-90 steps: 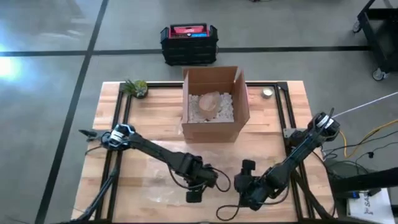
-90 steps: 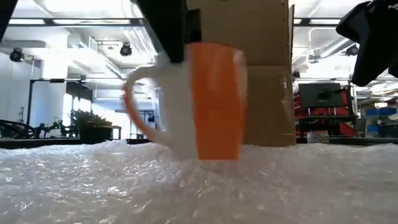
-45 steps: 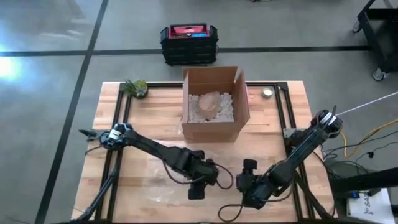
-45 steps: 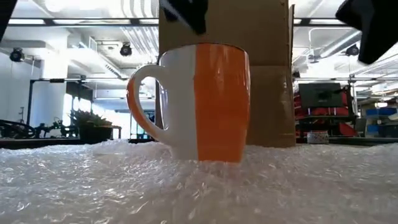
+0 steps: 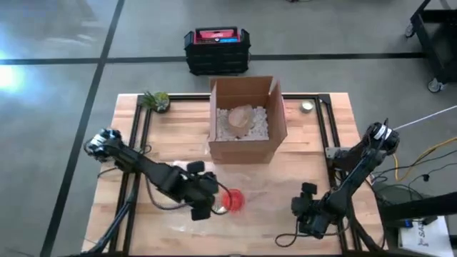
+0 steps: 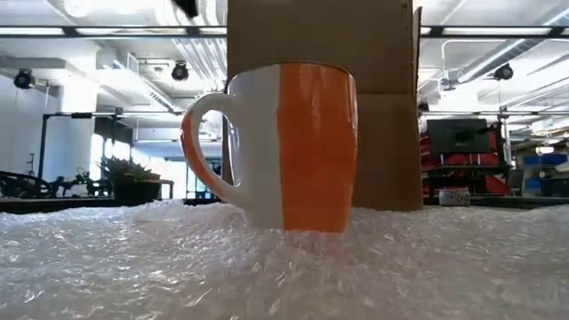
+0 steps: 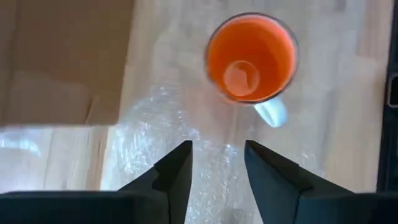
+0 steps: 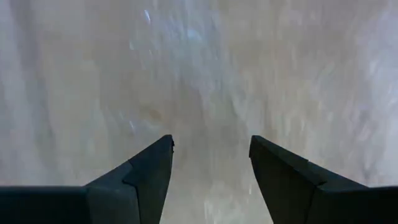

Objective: Wrap mug
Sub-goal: Wrap the orange mug with bubble wrap

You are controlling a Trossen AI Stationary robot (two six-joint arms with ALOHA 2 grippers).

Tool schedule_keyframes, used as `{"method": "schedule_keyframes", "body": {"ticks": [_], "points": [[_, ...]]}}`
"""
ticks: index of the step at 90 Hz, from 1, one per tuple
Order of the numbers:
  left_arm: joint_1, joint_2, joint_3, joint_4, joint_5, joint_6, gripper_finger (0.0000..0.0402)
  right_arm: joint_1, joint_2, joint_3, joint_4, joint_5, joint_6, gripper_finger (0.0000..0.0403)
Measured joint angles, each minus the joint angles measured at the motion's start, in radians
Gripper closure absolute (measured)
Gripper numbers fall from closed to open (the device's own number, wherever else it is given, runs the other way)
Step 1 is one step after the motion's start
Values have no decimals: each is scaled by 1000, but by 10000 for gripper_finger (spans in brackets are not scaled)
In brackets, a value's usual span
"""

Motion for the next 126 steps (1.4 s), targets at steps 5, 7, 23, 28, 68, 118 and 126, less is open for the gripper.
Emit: {"method": "schedule_keyframes", "body": {"ticks": [5,7,23,28,68,118,126], "points": [[-7,-49,-106,96,1,-25,283,18,-1,-19,24,2,21,204],[-11,-68,-148,137,1,-32,285,25,-1,-27,36,3,29,204],[-22,-169,-452,528,1,-38,297,63,10,-63,104,1,70,204],[-23,-177,-524,656,2,-37,301,70,23,-66,115,9,68,204],[-23,-179,-785,1244,7,-49,329,-30,137,-35,284,193,-291,369],[-23,-168,-795,1254,-78,12,339,-329,103,332,469,278,-1022,399],[-23,-144,-797,1294,-79,17,340,-374,126,346,580,175,-1098,402]]}}
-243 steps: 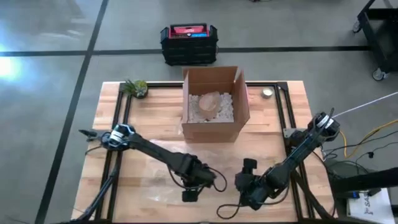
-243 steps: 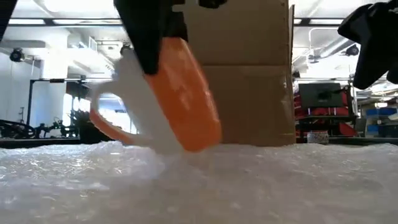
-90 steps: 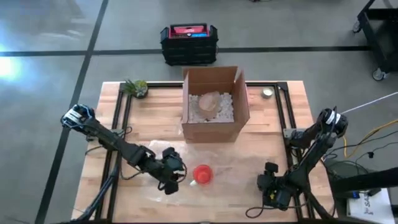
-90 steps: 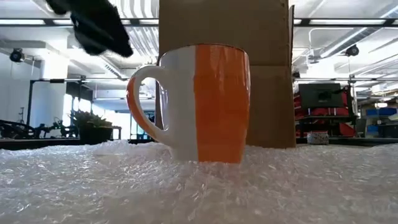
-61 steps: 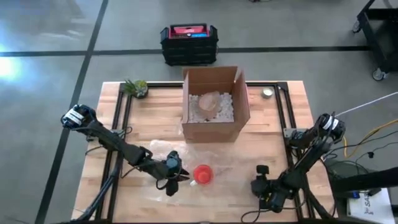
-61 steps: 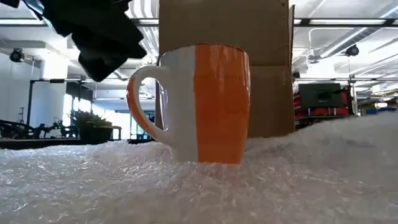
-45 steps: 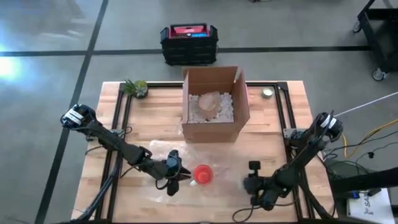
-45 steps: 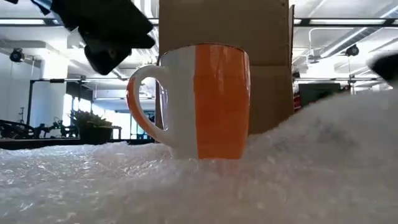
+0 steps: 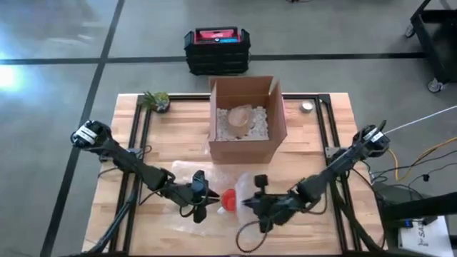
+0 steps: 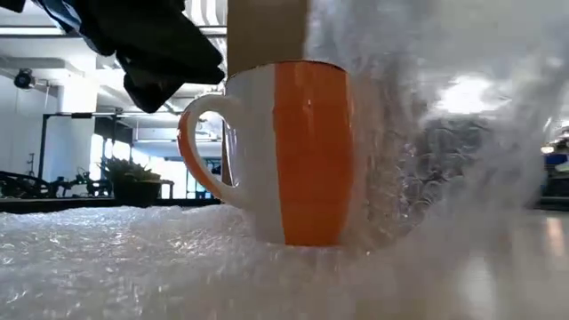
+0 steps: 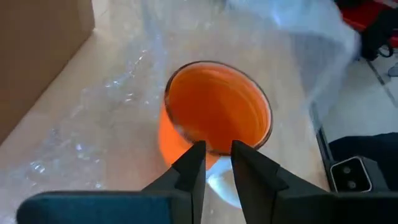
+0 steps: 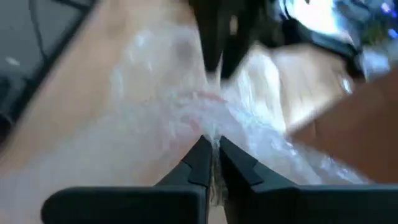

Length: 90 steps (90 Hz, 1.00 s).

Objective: Wrap mug
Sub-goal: Wrap the orange mug with bubble wrap

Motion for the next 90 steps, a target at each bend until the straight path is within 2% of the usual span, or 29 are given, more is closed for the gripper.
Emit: {"method": "schedule_keyframes", "body": {"ticks": [10,18,28,50,60,75,90], "points": [[0,55,7,86,11,13,337,-59,51,0,111,-124,-19,400],[4,99,39,99,30,28,336,-101,99,0,117,-163,-9,400],[6,121,80,68,65,42,340,-135,151,0,77,-173,42,400],[6,78,235,-199,71,49,341,-147,179,6,66,-199,79,400],[2,82,270,-197,73,60,341,-147,178,14,61,-199,75,400],[18,168,269,-201,108,27,342,-147,178,28,62,-199,67,400],[36,230,279,-175,63,0,343,-147,171,35,49,-202,68,400]]}}
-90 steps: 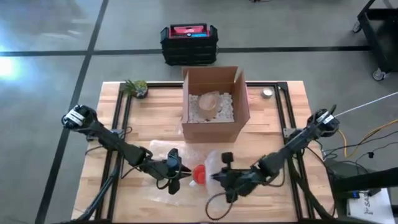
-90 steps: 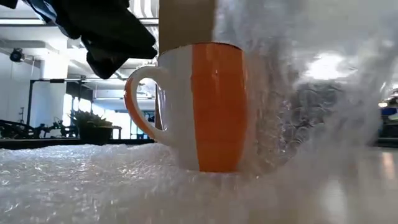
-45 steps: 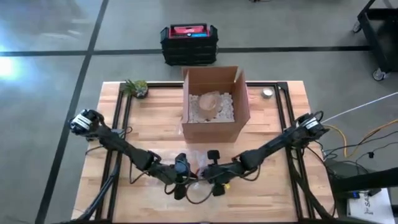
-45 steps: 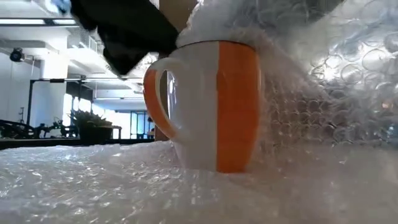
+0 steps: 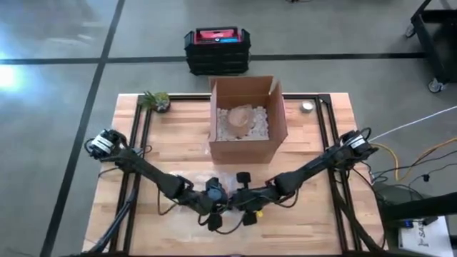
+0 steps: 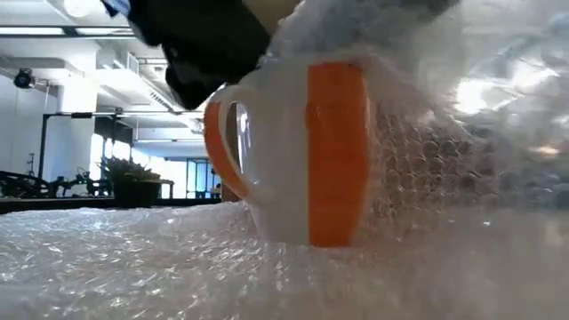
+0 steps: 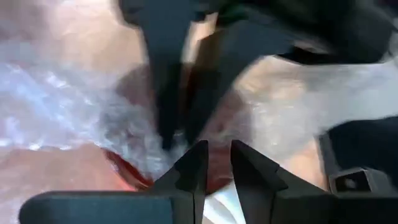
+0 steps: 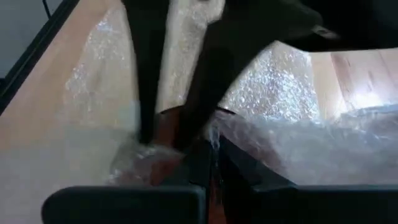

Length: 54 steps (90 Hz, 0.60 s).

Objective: Wrap mug
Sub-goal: Wrap the orange mug with bubble wrap

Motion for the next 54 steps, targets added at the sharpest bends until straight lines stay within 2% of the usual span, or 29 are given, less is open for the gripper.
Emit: {"method": "schedule_keyframes", "body": {"ticks": [16,25,35,43,54], "points": [[3,-1,4,17,0,12,343,1,-41,0,-57,-32,105,398],[4,-3,2,21,0,26,343,2,-67,0,-82,-54,163,383],[4,-3,2,22,0,26,343,2,-85,0,-92,-101,175,345],[4,-3,2,23,0,28,343,2,-112,1,-124,-128,125,308],[4,-3,1,24,0,28,343,1,-190,22,-223,-94,74,267]]}}
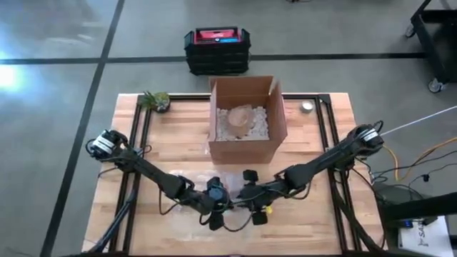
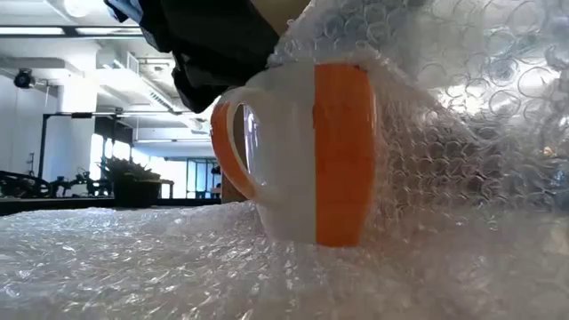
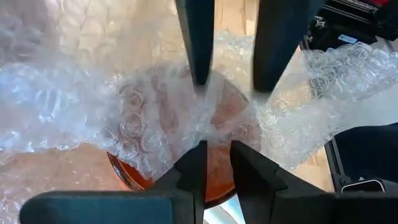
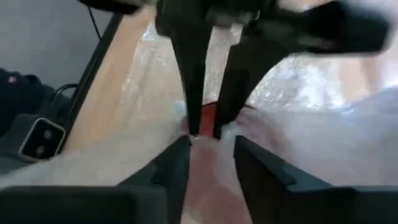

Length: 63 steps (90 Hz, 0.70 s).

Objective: Wrap mug
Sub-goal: Wrap the orange mug with bubble wrap

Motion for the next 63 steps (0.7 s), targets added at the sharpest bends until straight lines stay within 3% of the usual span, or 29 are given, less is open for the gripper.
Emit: {"method": "schedule_keyframes", "body": {"ticks": [17,23,32,50,63], "points": [[0,0,0,4,0,0,343,-13,-81,3,-133,358,-22,248],[-1,0,-1,5,0,0,343,-37,-76,-5,-146,408,-26,252],[0,0,-1,7,3,0,343,-69,-31,-10,-126,355,-23,265],[-1,0,-1,13,9,-3,343,-55,80,-5,21,69,-49,300],[-1,0,-1,14,11,-3,343,0,90,3,39,37,-67,330]]}}
